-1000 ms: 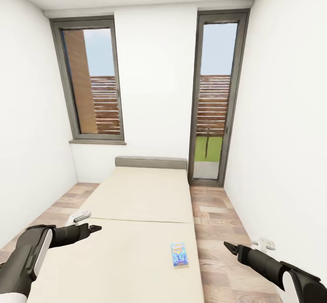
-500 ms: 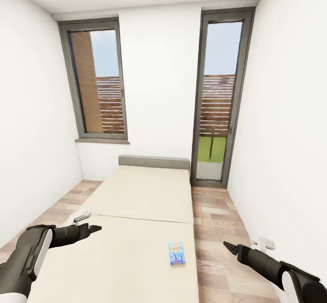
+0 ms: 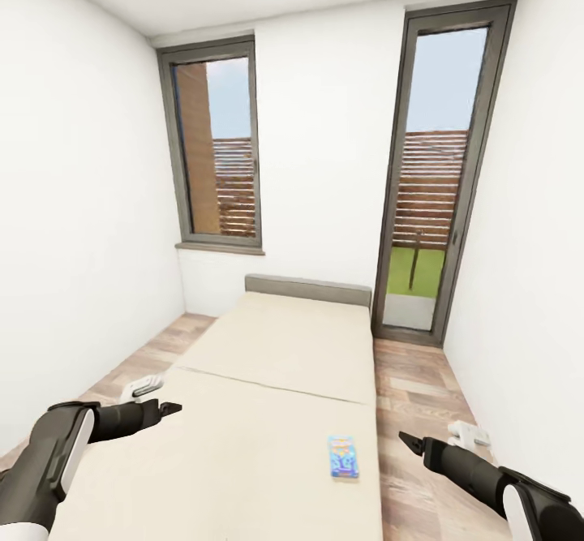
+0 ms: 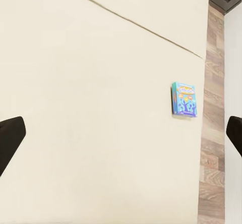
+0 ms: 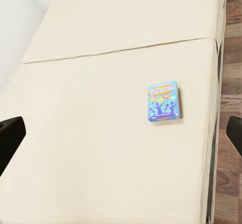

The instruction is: Put all the toys in the child's room - the three board games (two on the bed and one on the table), the two jigsaw puzzles on the table, and the tennis ball on the table - inside the toy box on the table in the child's room.

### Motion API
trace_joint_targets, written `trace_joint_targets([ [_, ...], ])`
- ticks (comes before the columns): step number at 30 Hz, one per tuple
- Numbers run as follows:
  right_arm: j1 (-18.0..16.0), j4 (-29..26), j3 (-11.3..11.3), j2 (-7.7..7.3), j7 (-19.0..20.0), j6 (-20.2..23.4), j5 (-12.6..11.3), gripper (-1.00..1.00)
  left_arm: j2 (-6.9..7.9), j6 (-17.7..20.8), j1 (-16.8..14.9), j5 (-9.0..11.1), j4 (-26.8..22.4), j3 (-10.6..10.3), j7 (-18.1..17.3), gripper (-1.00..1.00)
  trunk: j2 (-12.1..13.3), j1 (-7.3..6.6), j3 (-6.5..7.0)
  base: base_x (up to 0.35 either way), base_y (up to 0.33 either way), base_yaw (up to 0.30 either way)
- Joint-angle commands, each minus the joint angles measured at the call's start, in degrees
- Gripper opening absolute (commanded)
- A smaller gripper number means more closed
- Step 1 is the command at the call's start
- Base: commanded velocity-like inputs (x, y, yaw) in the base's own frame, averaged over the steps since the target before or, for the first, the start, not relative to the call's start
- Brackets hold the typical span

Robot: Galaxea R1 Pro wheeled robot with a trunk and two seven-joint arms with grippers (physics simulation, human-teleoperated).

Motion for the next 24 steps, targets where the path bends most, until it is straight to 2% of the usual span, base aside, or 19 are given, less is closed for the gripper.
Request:
trace_joint_targets([
  [1, 0.0, 0.0, -0.1, 0.04, -0.1, 0.4, -0.5, 1.0, -0.02, 0.3, 0.0, 0.0, 0.0, 0.1, -0.2, 1.0, 0.0, 0.02, -0.03, 0.0, -0.025, 0.236],
  [10, 0.0, 0.3, -0.1, -0.01, 0.0, -2.3, -0.5, 1.0, -0.04, 0.3, 0.0, -0.1, 0.0, 0.1, -0.2, 1.0, 0.0, 0.02, -0.04, -0.032, -0.127, 0.064],
  [24, 0.0, 1.7, -0.1, 0.03, 0.0, -3.4, -0.6, 1.0, 0.05, 0.3, 0.0, -0.1, 0.1, 0.5, -0.2, 1.0, 0.0, 0.02, -0.04, -0.002, -0.008, 0.002],
])
